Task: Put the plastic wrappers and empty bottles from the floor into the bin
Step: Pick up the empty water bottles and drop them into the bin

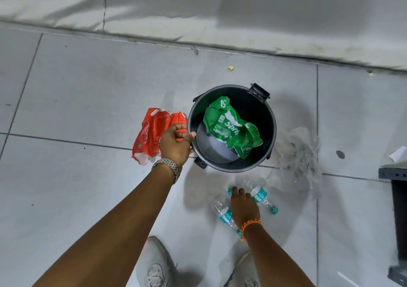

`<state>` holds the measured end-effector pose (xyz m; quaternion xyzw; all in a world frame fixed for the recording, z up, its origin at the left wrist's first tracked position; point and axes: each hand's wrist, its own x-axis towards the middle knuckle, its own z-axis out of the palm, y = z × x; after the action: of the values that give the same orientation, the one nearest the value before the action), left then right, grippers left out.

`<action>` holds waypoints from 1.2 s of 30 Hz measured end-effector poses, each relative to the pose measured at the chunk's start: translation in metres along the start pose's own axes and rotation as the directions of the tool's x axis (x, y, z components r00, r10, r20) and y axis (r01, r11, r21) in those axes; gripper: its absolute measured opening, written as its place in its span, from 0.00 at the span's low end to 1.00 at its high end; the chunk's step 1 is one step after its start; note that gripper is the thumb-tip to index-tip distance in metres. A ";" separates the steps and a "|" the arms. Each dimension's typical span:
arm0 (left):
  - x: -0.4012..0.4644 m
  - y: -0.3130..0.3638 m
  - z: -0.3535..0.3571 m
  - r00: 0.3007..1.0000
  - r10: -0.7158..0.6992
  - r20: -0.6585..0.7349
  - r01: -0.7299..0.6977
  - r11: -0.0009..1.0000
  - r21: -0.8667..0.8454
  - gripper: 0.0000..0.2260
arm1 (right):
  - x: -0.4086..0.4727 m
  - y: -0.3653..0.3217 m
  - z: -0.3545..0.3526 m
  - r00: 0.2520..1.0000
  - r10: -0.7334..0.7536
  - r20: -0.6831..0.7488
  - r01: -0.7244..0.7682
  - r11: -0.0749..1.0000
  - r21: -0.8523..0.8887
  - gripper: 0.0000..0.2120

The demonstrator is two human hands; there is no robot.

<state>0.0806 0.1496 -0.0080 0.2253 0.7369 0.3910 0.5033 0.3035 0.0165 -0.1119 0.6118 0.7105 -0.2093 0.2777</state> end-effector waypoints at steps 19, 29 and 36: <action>-0.014 0.012 0.003 0.995 -0.048 -0.086 0.056 0.994 0.090 0.10 | -0.034 -0.006 -0.254 0.922 0.365 -0.127 0.086 0.126 0.988 0.20; -0.025 0.002 0.019 0.937 0.248 -0.246 -0.183 0.948 0.260 0.09 | -0.052 -0.010 -0.053 0.930 0.247 -0.273 0.048 0.654 0.755 0.09; -0.019 -0.018 0.025 0.885 0.373 -0.277 -0.318 0.921 0.225 0.07 | -0.029 -0.040 0.024 0.992 0.081 0.099 -0.100 0.973 0.208 0.31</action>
<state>0.1119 0.1337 -0.0164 0.3310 0.7865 0.4398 0.2799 0.2699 -0.0270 -0.1129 0.6597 0.6421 -0.2986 0.2517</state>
